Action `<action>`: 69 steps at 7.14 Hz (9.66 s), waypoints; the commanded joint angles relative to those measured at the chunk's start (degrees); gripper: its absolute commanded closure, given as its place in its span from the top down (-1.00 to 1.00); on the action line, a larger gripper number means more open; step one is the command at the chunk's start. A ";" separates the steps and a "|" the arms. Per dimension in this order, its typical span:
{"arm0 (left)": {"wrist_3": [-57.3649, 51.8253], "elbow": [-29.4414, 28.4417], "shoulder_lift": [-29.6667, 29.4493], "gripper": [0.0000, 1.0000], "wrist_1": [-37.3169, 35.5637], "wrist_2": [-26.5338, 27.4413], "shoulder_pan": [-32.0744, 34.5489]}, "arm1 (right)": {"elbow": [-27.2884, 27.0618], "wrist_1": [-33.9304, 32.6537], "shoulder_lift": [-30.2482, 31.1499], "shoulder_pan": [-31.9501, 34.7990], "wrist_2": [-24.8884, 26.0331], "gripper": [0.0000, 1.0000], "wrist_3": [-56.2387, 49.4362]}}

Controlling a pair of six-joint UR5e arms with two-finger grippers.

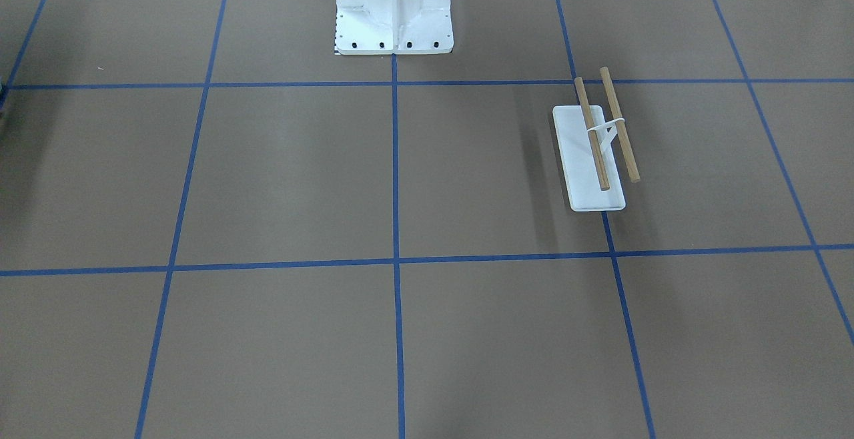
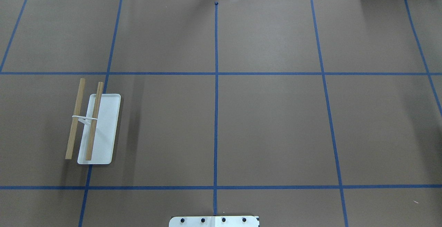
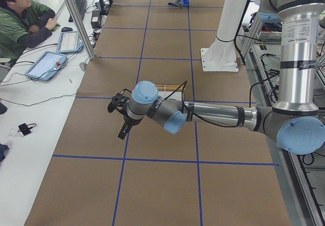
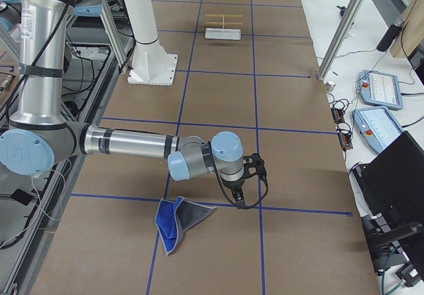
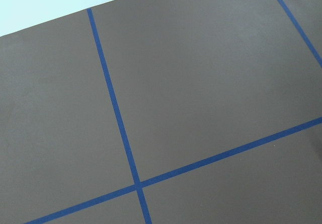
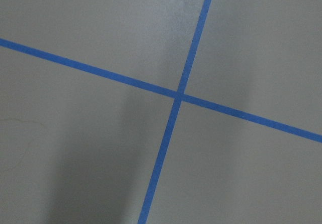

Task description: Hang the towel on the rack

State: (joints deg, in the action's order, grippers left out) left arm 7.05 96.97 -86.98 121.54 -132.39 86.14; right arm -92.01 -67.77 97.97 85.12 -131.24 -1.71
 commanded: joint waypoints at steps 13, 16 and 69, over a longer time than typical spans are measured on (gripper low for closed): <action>4.38 -0.29 1.81 0.98 7.04 0.03 -0.01 | 10.27 24.71 7.68 -15.15 7.39 0.20 8.65; 4.38 -0.30 1.81 0.98 7.04 0.12 -0.01 | 10.36 24.71 7.32 -15.24 7.40 -1.00 8.74; 108.80 5.51 -33.26 -1.00 10.47 20.95 -45.03 | -29.98 -17.60 -41.99 -51.25 33.84 1.00 65.43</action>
State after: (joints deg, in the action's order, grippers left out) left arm 116.40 102.47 -120.35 132.35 -111.09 39.60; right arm -121.19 -79.14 55.58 28.07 -88.50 63.44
